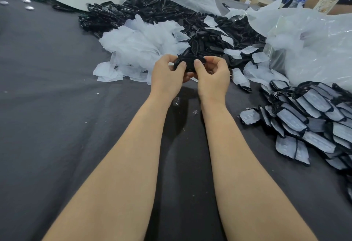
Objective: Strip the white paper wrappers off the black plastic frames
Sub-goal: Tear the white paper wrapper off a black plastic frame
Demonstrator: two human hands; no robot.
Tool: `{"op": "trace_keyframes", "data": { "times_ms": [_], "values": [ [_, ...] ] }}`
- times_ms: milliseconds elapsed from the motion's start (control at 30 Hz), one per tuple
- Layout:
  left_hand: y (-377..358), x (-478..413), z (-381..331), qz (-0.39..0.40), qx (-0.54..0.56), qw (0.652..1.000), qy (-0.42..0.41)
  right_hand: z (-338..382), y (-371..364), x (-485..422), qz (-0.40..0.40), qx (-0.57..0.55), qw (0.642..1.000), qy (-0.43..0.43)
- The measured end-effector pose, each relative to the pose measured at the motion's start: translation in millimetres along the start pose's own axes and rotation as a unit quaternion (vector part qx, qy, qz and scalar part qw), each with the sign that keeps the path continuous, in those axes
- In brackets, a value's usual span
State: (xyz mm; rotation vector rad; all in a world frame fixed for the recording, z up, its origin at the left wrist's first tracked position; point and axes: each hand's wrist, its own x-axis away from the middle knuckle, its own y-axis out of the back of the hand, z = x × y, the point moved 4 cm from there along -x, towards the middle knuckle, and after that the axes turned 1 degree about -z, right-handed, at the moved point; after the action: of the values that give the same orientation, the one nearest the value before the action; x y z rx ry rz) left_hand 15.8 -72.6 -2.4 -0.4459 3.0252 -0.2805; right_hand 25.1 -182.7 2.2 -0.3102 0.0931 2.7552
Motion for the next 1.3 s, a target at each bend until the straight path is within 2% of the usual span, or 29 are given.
{"op": "trace_keyframes", "data": {
  "times_ms": [100, 267, 367, 500, 600, 700, 733, 800, 967, 1100, 1200, 1300],
  "values": [
    [1.7, -1.6, 1.3, -0.010, -0.008, 1.000, 0.003, -1.2, -1.7, -2.2, 0.028, -0.014, 0.999, -0.024],
    [1.8, -0.5, 2.2, -0.015, -0.057, 0.998, -0.019, 3.9, 0.3, 0.4, 0.018, 0.075, 0.996, 0.034],
    [2.5, 0.8, 0.5, -0.008, -0.076, 0.997, -0.034, 7.1, 2.3, -0.7, 0.026, 0.084, 0.996, 0.028],
    [6.7, -0.2, -0.9, -0.034, -0.026, 0.999, -0.021, 11.9, 15.1, -8.7, 0.000, 0.138, 0.990, 0.025],
    [11.9, -1.8, -1.0, -0.083, 0.025, 0.996, -0.001, 13.0, 25.6, -15.2, -0.013, 0.283, 0.958, 0.037],
    [13.1, -1.9, -1.9, -0.101, 0.042, 0.994, 0.001, 2.4, 19.1, -14.3, 0.064, 0.439, 0.896, 0.001],
    [13.2, -1.4, -2.3, -0.103, 0.041, 0.994, 0.001, -0.5, 16.4, -11.3, 0.084, 0.470, 0.878, -0.012],
    [13.2, -0.8, -2.5, -0.105, 0.043, 0.994, 0.004, -1.9, 13.3, -8.0, 0.094, 0.488, 0.868, -0.011],
    [12.4, -1.2, -1.8, -0.088, 0.050, 0.994, 0.026, -3.3, 11.8, -8.3, 0.068, 0.442, 0.894, 0.024],
    [11.4, -2.6, -1.0, -0.082, 0.049, 0.995, 0.035, 3.4, 12.6, -6.6, 0.046, 0.293, 0.954, 0.052],
    [11.2, -2.3, -1.9, -0.081, 0.058, 0.994, 0.039, 5.2, 12.7, -5.2, 0.044, 0.213, 0.975, 0.040],
    [11.2, -2.3, -2.3, -0.079, 0.063, 0.994, 0.043, 3.6, 11.9, -6.5, 0.045, 0.180, 0.983, 0.012]
  ]
}}
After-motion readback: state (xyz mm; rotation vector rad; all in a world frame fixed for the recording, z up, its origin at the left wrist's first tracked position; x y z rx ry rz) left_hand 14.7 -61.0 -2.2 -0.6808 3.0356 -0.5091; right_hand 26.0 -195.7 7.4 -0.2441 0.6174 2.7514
